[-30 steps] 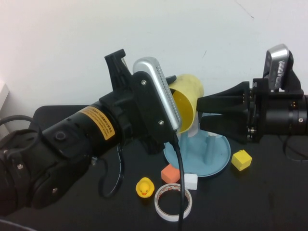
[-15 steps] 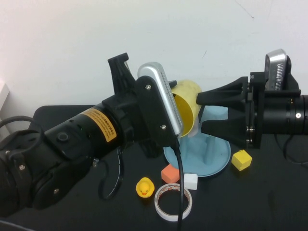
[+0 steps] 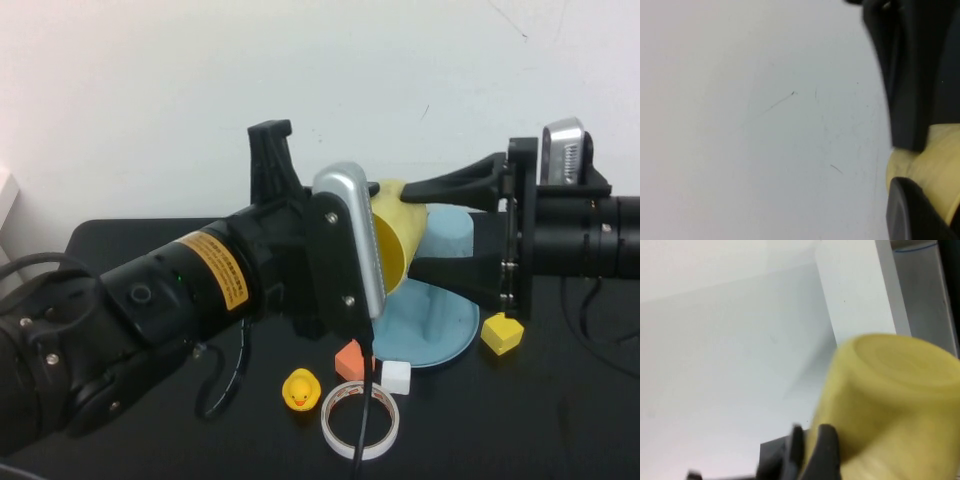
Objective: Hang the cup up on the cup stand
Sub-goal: Adjust the cup with two arms
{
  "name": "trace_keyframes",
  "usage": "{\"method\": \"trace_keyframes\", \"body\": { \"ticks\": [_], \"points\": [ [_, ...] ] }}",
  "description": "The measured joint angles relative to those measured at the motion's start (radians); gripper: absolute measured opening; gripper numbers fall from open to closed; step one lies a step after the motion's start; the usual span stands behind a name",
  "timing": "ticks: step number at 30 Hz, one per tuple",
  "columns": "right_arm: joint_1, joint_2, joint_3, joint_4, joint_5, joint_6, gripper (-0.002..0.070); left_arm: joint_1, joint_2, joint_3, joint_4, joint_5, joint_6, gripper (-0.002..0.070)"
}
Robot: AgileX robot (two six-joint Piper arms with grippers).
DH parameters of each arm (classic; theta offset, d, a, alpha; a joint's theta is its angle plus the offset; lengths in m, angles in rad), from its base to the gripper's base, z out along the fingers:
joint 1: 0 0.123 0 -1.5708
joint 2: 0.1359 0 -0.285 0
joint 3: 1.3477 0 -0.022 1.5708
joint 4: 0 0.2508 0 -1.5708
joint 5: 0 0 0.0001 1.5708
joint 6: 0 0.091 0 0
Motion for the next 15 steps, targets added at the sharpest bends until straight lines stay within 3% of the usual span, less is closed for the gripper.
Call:
{"method": "trace_keyframes", "body": {
  "ticks": [15],
  "points": [
    [0.058, 0.001, -0.073, -0.001, -0.123, 0.068, 0.0554, 0.001, 0.034, 0.000, 0.055, -0.075, 0.032, 0.0010]
  ]
}}
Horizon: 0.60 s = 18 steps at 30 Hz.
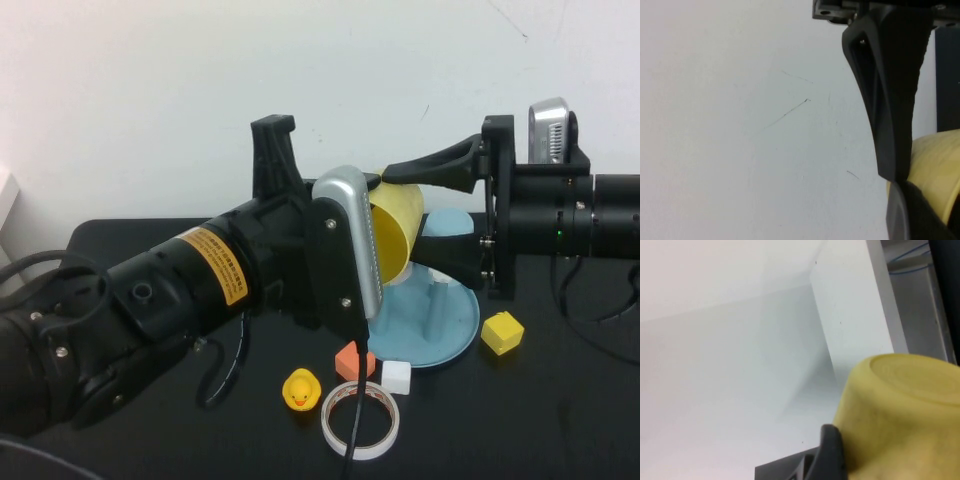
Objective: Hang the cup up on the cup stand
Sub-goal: Adjust the cup with two arms
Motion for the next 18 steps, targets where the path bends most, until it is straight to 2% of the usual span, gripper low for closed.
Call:
{"method": "trace_keyframes", "body": {
  "ticks": [7, 14, 18],
  "points": [
    [0.017, 0.000, 0.000, 0.008, -0.060, -0.012, 0.0554, 0.004, 0.032, 0.000, -0.031, -0.046, 0.052, 0.0011],
    [0.022, 0.000, -0.002, 0.029, -0.085, -0.099, 0.0554, 0.008, 0.043, 0.002, -0.035, -0.071, 0.070, 0.0012],
    [0.024, 0.000, -0.022, 0.026, -0.087, -0.140, 0.0601, 0.008, 0.043, 0.002, -0.031, -0.090, 0.074, 0.0015]
  ]
}}
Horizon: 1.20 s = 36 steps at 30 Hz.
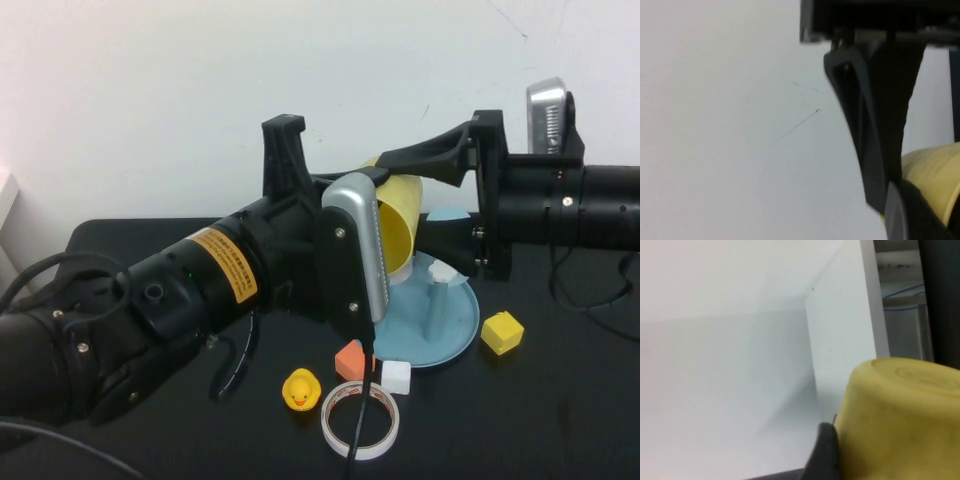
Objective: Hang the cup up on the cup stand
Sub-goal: Adjust the cup with two arms
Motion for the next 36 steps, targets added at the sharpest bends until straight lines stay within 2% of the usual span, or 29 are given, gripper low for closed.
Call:
{"method": "trace_keyframes", "body": {
  "ticks": [3, 13, 16, 21, 33, 36],
  "points": [
    [0.009, 0.008, -0.014, -0.012, -0.002, -0.009, 0.0629, 0.000, 0.000, 0.000, 0.007, -0.007, 0.008, 0.0015],
    [0.017, 0.070, -0.027, -0.006, 0.049, 0.065, 0.0635, -0.014, 0.008, 0.000, 0.029, -0.021, 0.025, 0.0015],
    [0.017, 0.070, -0.027, -0.002, 0.050, 0.052, 0.0589, -0.018, 0.008, 0.000, 0.034, -0.021, 0.025, 0.0015],
    [0.017, 0.070, -0.028, 0.013, 0.050, -0.015, 0.0583, -0.018, 0.008, 0.000, 0.032, -0.023, 0.026, 0.0015],
    [0.017, 0.070, -0.038, 0.022, 0.040, -0.036, 0.0583, -0.022, 0.008, 0.002, -0.163, -0.019, 0.075, 0.0020],
    [0.017, 0.074, -0.058, 0.013, 0.037, -0.041, 0.0583, -0.024, 0.008, 0.002, -0.198, -0.015, 0.075, 0.0057]
  ]
}}
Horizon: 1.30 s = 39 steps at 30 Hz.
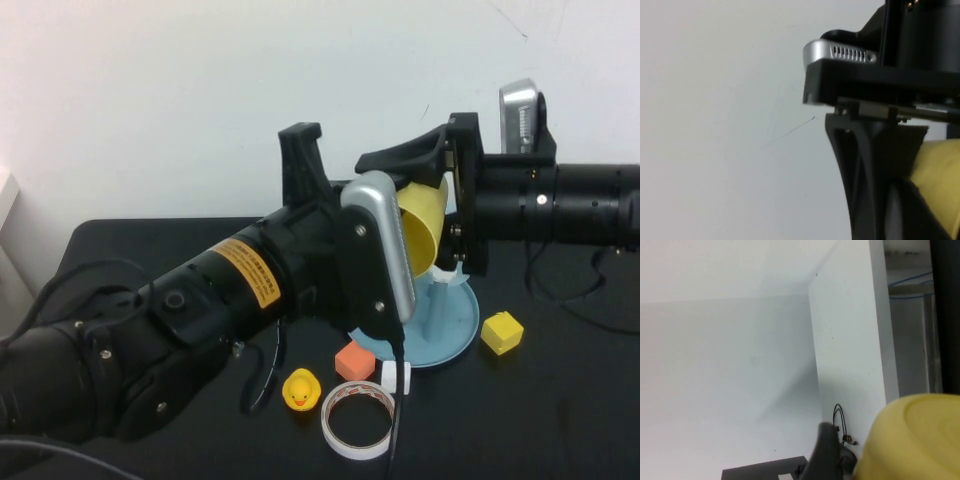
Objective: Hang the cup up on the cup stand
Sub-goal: Adjust the cup with two arms, then place the cup on the cup holder
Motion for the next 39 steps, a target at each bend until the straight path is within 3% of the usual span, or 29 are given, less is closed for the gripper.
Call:
{"method": "trace_keyframes", "body": {
  "ticks": [9, 14, 18, 22, 26, 28, 34, 39],
  "points": [
    [-0.073, 0.005, -0.091, -0.038, 0.000, -0.082, 0.0583, 0.002, -0.055, 0.000, -0.058, -0.002, -0.013, 0.0333],
    [-0.116, 0.005, -0.091, -0.039, -0.017, -0.199, 0.0583, 0.002, -0.116, 0.000, -0.082, 0.063, -0.038, 0.0347],
    [-0.148, 0.005, -0.091, -0.039, -0.019, -0.434, 0.0583, 0.002, -0.202, 0.000, -0.223, 0.197, -0.112, 0.0347],
    [-0.171, 0.005, -0.091, -0.041, -0.019, -0.800, 0.0583, 0.006, -0.300, 0.000, -0.421, 0.386, -0.132, 0.0323],
    [-0.174, 0.005, -0.091, -0.043, -0.019, -1.302, 0.0583, 0.006, -0.374, 0.000, -0.476, 0.635, -0.137, 0.0246],
    [-0.174, 0.005, -0.091, -0.044, -0.021, -1.456, 0.0583, 0.006, -0.379, 0.000, -0.477, 0.717, -0.167, 0.0203],
    [-0.174, 0.018, -0.091, -0.044, -0.088, -1.691, 0.0583, 0.007, -0.380, 0.000, -0.433, 0.872, -0.391, 0.0036],
    [-0.174, 0.028, -0.091, -0.044, -0.208, -1.763, 0.0583, 0.036, -0.403, 0.000, -0.346, 0.961, -0.524, 0.0005]
  ]
}}
